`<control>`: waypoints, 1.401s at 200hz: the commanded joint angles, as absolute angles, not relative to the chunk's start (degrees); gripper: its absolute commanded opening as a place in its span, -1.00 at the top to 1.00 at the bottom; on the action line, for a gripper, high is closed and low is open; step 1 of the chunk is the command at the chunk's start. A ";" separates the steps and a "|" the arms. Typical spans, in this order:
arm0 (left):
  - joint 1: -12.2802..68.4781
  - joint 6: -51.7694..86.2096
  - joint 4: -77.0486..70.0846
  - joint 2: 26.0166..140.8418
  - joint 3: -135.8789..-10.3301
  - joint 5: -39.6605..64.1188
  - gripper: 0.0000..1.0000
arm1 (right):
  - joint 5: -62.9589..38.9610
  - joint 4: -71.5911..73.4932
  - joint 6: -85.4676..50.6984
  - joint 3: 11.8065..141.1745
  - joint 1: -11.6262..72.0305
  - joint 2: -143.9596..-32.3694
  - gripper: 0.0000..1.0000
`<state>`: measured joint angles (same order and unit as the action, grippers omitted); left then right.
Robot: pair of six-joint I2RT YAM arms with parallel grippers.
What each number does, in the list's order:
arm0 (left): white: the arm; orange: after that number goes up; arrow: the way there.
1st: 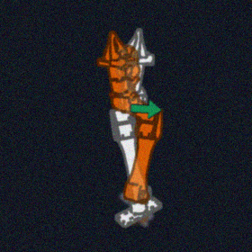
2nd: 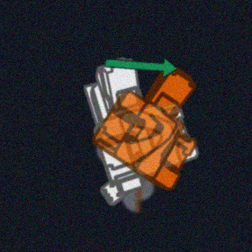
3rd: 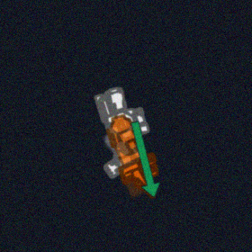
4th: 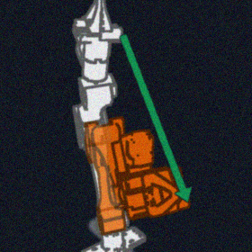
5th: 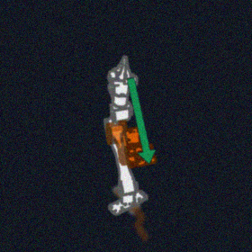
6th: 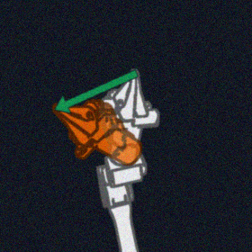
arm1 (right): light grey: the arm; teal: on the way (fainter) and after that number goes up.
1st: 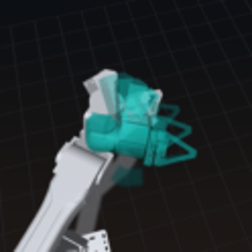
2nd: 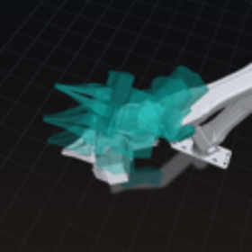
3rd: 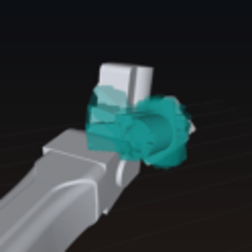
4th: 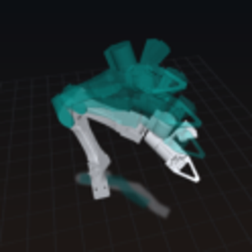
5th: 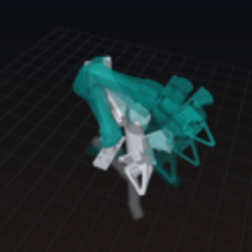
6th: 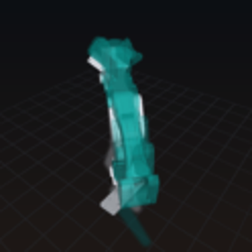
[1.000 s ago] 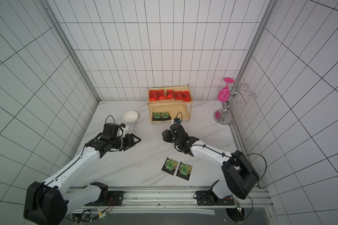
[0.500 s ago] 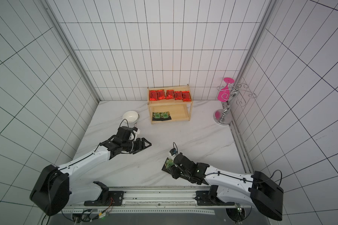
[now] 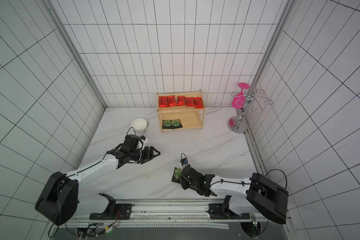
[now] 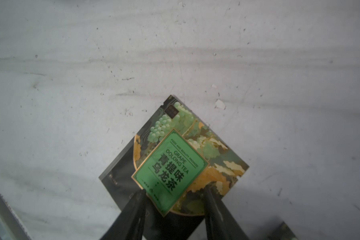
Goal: Place the tea bags on the shelf by color
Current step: Move the tea bag to the center of the board, then pick up the tea bag from the center of the board.
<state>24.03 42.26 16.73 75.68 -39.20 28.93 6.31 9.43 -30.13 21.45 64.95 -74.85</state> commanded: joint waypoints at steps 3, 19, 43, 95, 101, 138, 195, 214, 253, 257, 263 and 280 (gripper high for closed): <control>23.81 42.23 13.86 75.92 -37.36 30.95 -0.51 | 4.05 11.73 -29.08 23.40 62.83 -81.76 0.08; 23.82 42.43 13.40 76.35 -36.52 31.87 -0.49 | 1.98 14.25 -28.10 25.29 61.53 -85.60 0.11; 24.52 42.37 13.27 77.49 -35.69 33.52 -0.45 | 0.07 15.73 -27.18 27.06 60.82 -87.00 0.12; 29.23 41.37 19.52 78.73 -35.70 35.03 -0.44 | -5.96 16.47 -29.23 21.74 56.59 -74.53 0.14; 30.32 41.13 20.56 78.96 -36.06 35.17 -0.44 | -8.01 16.74 -30.03 21.12 55.43 -73.92 0.14; 36.14 43.13 19.27 83.29 -37.36 34.29 -0.43 | -20.21 23.44 -33.20 17.47 50.72 -72.98 0.28; 38.49 46.90 12.11 90.13 -37.95 33.76 -0.39 | -30.26 38.77 -35.39 15.66 42.70 -81.35 0.63; 38.45 47.93 9.86 92.34 -38.10 33.31 -0.38 | -30.73 42.99 -35.91 15.48 41.71 -85.88 0.66; 38.50 48.52 8.14 95.95 -38.70 31.88 -0.37 | -33.40 51.56 -38.57 16.33 40.13 -96.54 0.72; 38.50 48.52 8.02 96.28 -38.71 31.69 -0.37 | -33.40 52.01 -38.72 16.22 40.08 -97.30 0.72; 38.47 48.59 7.91 96.70 -38.75 31.36 -0.37 | -33.34 52.84 -39.07 15.87 39.99 -98.41 0.73; 38.31 48.86 7.12 98.04 -38.93 31.20 -0.37 | -31.70 54.10 -39.88 14.32 39.86 -100.37 0.77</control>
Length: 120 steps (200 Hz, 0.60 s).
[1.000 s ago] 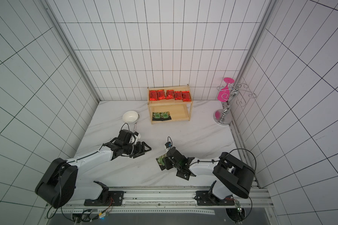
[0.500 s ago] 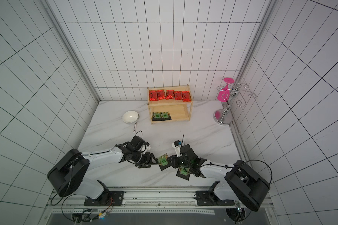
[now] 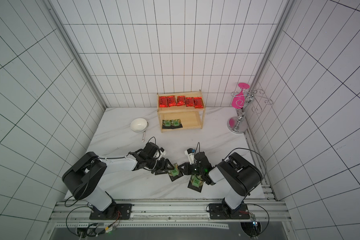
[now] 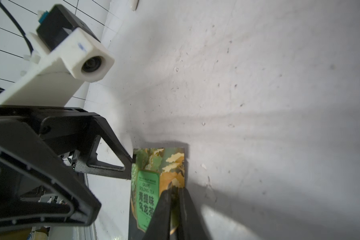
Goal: Place the tea bags on the shelf by color
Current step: Pick up the tea bag from the center of the board.
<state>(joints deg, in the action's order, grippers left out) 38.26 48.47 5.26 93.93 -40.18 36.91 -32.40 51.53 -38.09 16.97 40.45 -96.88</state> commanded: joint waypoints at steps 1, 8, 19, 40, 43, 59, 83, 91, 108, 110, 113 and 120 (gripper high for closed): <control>38.23 48.86 7.03 98.15 -38.89 31.24 -0.36 | -31.72 54.12 -39.89 14.28 39.84 -100.46 0.77; 38.16 49.04 6.63 98.56 -38.95 31.34 -0.36 | -31.51 54.38 -40.03 13.97 39.82 -101.09 0.78; 38.10 49.28 5.95 99.13 -39.09 31.54 -0.36 | -31.22 54.74 -40.47 13.59 39.81 -101.94 0.79; 38.00 49.55 5.45 99.28 -39.72 31.73 -0.32 | -30.59 54.55 -41.04 13.36 39.81 -102.42 0.82; 38.02 49.57 5.37 99.13 -39.74 31.66 -0.31 | -30.38 54.31 -41.04 13.30 39.81 -102.33 0.82; 37.84 49.83 5.17 97.50 -39.30 31.13 -0.27 | -29.35 51.31 -40.83 13.53 39.82 -100.83 0.84; 36.74 49.97 5.02 94.67 -38.24 30.34 -0.05 | -28.48 46.50 -39.78 14.04 39.81 -97.59 0.84; 36.51 49.92 5.10 94.24 -38.14 30.03 0.15 | -28.43 45.44 -39.47 14.36 39.81 -96.94 0.84; 36.32 49.77 4.85 94.77 -38.13 30.01 0.33 | -28.80 44.66 -39.24 14.84 39.82 -96.35 0.84; 36.26 49.79 4.84 94.86 -38.08 30.09 0.35 | -28.86 44.61 -39.21 14.89 39.82 -96.33 0.84; 36.16 49.87 4.49 95.10 -38.14 30.28 0.39 | -28.91 44.50 -39.19 15.00 39.86 -96.26 0.84; 36.07 49.99 3.87 95.66 -38.06 30.71 0.47 | -28.88 44.12 -38.97 15.12 39.81 -96.00 0.84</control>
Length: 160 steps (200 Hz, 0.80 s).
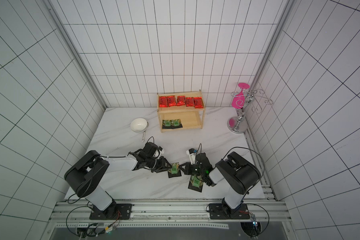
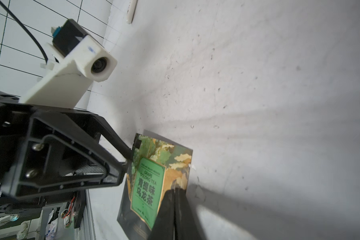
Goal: Place the tea bags on the shelf by color
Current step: Pick up the tea bag from the center of the board.
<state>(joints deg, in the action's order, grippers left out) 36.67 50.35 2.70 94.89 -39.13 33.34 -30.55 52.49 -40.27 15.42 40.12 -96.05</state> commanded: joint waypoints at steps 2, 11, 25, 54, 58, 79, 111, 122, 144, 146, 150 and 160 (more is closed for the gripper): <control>36.09 50.00 3.69 95.74 -38.06 30.86 0.49 | -28.84 44.01 -39.01 15.16 39.81 -95.92 0.84; 36.04 50.17 3.03 96.20 -38.08 31.32 0.57 | -28.84 43.32 -38.80 15.37 39.81 -95.55 0.84; 36.07 50.21 2.38 95.92 -38.22 31.46 0.62 | -28.67 42.26 -38.63 15.81 39.81 -95.03 0.83; 36.12 50.36 1.95 94.06 -38.17 30.41 0.62 | -29.65 42.64 -38.85 16.51 39.81 -96.45 0.83; 36.08 50.44 1.79 93.96 -38.22 30.33 0.62 | -29.90 42.98 -38.91 16.59 39.81 -96.80 0.83; 36.25 50.86 0.74 94.34 -38.27 30.45 0.62 | -30.74 44.20 -39.37 17.17 39.90 -98.65 0.83; 36.30 51.24 -0.30 94.41 -38.13 30.76 0.65 | -31.21 44.18 -39.30 17.67 39.86 -99.44 0.83; 36.25 51.24 -0.57 93.95 -38.14 30.68 0.67 | -31.21 43.71 -39.12 17.84 39.84 -99.24 0.83; 36.30 51.09 -1.19 92.79 -37.92 30.37 0.76 | -31.20 42.86 -38.89 18.30 39.82 -99.04 0.83; 36.25 51.14 -1.22 92.70 -37.96 30.34 0.77 | -31.16 42.77 -38.86 18.29 39.81 -98.98 0.83; 36.30 51.15 -1.38 92.57 -37.92 30.25 0.78 | -31.14 42.60 -38.85 18.36 39.83 -99.02 0.83; 36.35 51.15 -1.83 92.38 -37.84 30.23 0.87 | -31.23 42.54 -38.85 18.46 39.81 -99.05 0.83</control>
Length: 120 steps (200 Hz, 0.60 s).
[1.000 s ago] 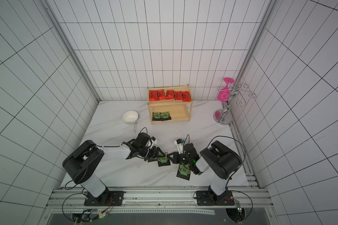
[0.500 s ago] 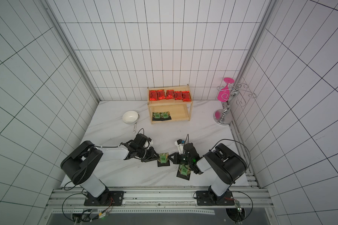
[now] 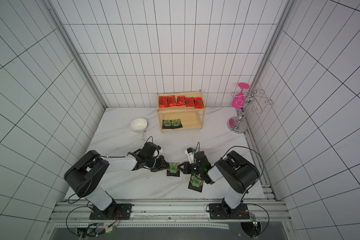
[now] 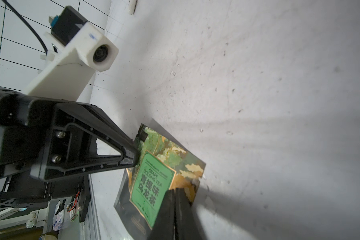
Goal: Place the tea bags on the shelf by color
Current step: Pick up the tea bag from the center of the board.
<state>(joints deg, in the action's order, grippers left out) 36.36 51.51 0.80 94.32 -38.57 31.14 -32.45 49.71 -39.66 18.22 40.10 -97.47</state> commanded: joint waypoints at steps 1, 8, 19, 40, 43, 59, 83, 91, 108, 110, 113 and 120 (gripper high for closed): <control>36.32 51.15 -1.84 92.37 -37.86 30.23 0.88 | -31.26 42.54 -38.85 18.46 39.81 -99.05 0.83; 36.33 51.11 -2.06 92.42 -37.79 30.27 0.95 | -31.23 42.56 -38.85 18.47 39.81 -98.96 0.83; 36.25 51.17 -2.27 92.55 -37.83 30.42 1.00 | -31.34 42.54 -38.93 18.38 39.66 -98.41 0.82; 35.74 51.23 -3.60 91.65 -37.13 31.52 1.00 | -31.47 39.76 -38.56 18.48 38.28 -92.94 0.79; 35.48 51.31 -3.99 91.33 -36.88 31.81 1.00 | -31.36 38.23 -38.24 18.73 38.16 -91.53 0.77; 33.95 52.30 -6.19 88.70 -35.53 33.18 1.00 | -27.64 26.28 -36.07 21.71 38.10 -81.67 0.66; 30.56 55.20 -8.89 84.45 -34.45 34.45 1.00 | -20.78 17.48 -38.85 24.65 38.14 -69.25 0.65; 29.35 56.56 -10.39 83.49 -34.38 35.44 1.00 | -18.76 16.23 -41.11 25.16 38.01 -66.32 0.63; 27.18 59.61 -14.04 82.17 -34.79 37.39 1.00 | -16.98 13.86 -46.64 26.94 38.06 -62.22 0.63; 26.94 59.90 -14.39 82.04 -34.89 37.50 1.00 | -16.97 13.44 -47.17 27.26 38.06 -61.98 0.63; 26.64 60.32 -14.82 81.90 -35.01 37.68 1.00 | -17.07 13.03 -48.09 27.73 38.06 -61.70 0.63; 25.93 61.35 -15.88 81.54 -35.34 37.97 1.00 | -17.99 13.40 -50.60 28.39 38.06 -61.53 0.63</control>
